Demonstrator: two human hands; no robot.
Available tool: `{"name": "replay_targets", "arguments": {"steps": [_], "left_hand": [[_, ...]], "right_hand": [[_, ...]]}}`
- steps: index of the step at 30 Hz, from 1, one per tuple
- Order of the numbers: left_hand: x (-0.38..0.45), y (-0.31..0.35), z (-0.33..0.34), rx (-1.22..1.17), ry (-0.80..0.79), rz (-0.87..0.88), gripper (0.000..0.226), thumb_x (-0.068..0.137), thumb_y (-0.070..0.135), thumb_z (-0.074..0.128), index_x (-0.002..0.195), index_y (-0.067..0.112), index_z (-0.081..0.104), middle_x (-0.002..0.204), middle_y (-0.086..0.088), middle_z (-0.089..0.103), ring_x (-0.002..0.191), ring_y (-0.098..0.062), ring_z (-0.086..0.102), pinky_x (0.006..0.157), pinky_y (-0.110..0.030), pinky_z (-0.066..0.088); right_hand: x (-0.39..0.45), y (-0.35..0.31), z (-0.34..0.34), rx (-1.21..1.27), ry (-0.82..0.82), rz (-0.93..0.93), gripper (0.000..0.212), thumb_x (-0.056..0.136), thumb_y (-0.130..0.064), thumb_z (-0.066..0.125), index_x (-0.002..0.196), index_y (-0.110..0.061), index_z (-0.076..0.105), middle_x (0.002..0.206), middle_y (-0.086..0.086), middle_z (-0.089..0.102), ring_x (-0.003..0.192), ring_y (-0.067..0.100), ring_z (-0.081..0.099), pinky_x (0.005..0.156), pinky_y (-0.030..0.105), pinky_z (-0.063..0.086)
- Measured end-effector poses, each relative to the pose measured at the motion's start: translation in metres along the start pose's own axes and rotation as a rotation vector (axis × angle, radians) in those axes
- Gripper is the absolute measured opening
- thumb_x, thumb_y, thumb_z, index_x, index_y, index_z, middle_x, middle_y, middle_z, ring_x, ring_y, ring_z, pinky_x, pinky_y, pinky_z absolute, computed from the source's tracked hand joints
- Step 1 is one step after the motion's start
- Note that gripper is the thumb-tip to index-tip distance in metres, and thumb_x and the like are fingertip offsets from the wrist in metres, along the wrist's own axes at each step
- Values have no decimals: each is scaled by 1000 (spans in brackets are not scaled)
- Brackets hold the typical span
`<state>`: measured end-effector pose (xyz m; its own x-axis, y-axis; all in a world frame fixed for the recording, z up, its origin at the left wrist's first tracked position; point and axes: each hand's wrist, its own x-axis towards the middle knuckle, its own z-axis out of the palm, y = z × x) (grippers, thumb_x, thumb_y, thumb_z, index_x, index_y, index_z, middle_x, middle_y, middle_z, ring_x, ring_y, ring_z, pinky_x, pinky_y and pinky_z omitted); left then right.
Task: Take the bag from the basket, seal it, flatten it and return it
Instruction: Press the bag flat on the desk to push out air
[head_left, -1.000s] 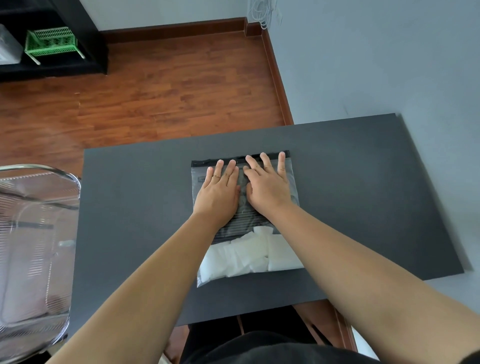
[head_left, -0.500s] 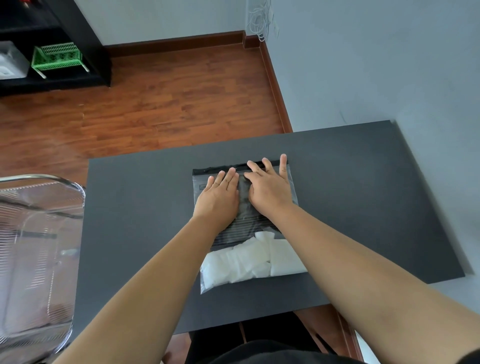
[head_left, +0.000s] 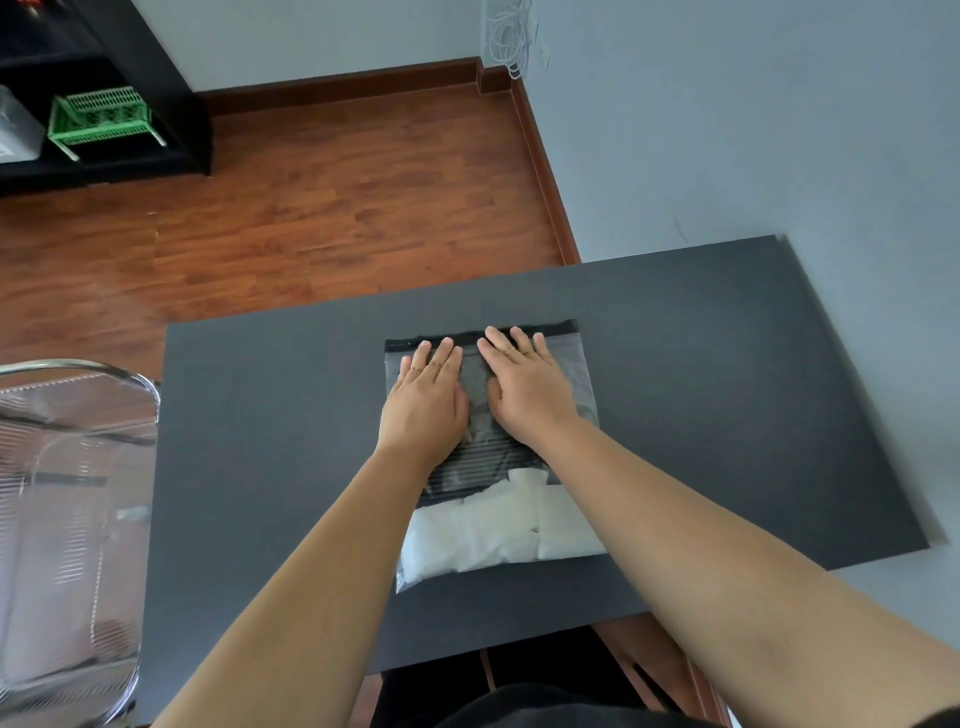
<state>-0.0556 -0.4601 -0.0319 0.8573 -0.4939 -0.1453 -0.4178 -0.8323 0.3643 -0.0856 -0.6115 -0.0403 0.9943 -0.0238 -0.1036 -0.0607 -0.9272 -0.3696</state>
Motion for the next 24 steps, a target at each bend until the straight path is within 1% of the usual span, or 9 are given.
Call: {"name": "replay_targets", "arguments": {"steps": [3, 5, 7, 9, 10, 13, 17, 21, 24], "left_hand": [[10, -3, -5, 66, 8, 9, 46, 98, 16, 39, 143, 9, 44, 152, -6, 40, 143, -27, 30, 118, -37, 14], [15, -1, -9, 125, 20, 35, 41, 95, 14, 47, 134, 7, 56, 142, -12, 53, 133, -33, 46, 112, -42, 28], [17, 3, -11, 171, 50, 65, 37, 89, 11, 58, 125, 5, 64, 125, -16, 65, 115, -37, 61, 93, -45, 47], [15, 6, -9, 212, 51, 78, 38, 87, 13, 61, 124, 6, 64, 115, -14, 67, 105, -35, 64, 75, -43, 53], [15, 6, -7, 209, 52, 73, 39, 88, 14, 60, 126, 6, 63, 117, -14, 65, 108, -34, 62, 74, -43, 52], [14, 4, 0, 180, 75, 35, 42, 92, 18, 51, 132, 8, 57, 128, -13, 59, 123, -32, 52, 87, -48, 48], [5, -3, 6, 189, 42, 8, 50, 97, 29, 40, 146, 20, 40, 151, -7, 39, 141, -29, 32, 108, -54, 32], [-4, -18, 9, 178, 27, -99, 52, 97, 47, 28, 149, 44, 22, 160, 4, 19, 147, -26, 16, 111, -61, 18], [-10, -35, 10, 155, 28, -212, 58, 93, 64, 19, 148, 52, 6, 163, 11, 4, 149, -24, 2, 113, -62, 6]], "right_hand": [[-2, -1, 6, 1, 16, 20, 53, 98, -18, 41, 150, -12, 33, 160, 4, 27, 149, 31, 17, 121, 41, 3], [-3, -1, 8, -10, 24, 24, 53, 99, -18, 41, 150, -12, 33, 160, 4, 26, 149, 31, 16, 120, 41, 4], [-2, -1, 10, -17, 11, 27, 52, 99, -18, 40, 150, -12, 33, 160, 5, 26, 149, 32, 16, 120, 41, 4], [0, -1, 8, -16, -1, 22, 52, 99, -19, 40, 150, -12, 34, 160, 4, 26, 149, 32, 16, 120, 41, 4], [0, 0, 7, -15, 2, 17, 51, 99, -19, 40, 149, -12, 35, 160, 4, 27, 149, 32, 18, 120, 41, 4], [-4, 7, 3, -35, 13, -7, 51, 98, -18, 41, 149, -12, 37, 159, 2, 30, 148, 29, 23, 120, 45, 1], [-12, 21, -1, -80, 14, -2, 55, 96, -18, 42, 151, -18, 34, 160, -4, 27, 149, 24, 21, 119, 47, -4], [-23, 43, -6, -109, 40, 65, 56, 95, -16, 40, 150, -24, 34, 160, -9, 27, 149, 21, 20, 118, 48, -5], [-29, 54, -12, -105, 62, 85, 55, 95, -12, 41, 148, -24, 39, 158, -8, 31, 147, 22, 25, 118, 50, -4]]}}
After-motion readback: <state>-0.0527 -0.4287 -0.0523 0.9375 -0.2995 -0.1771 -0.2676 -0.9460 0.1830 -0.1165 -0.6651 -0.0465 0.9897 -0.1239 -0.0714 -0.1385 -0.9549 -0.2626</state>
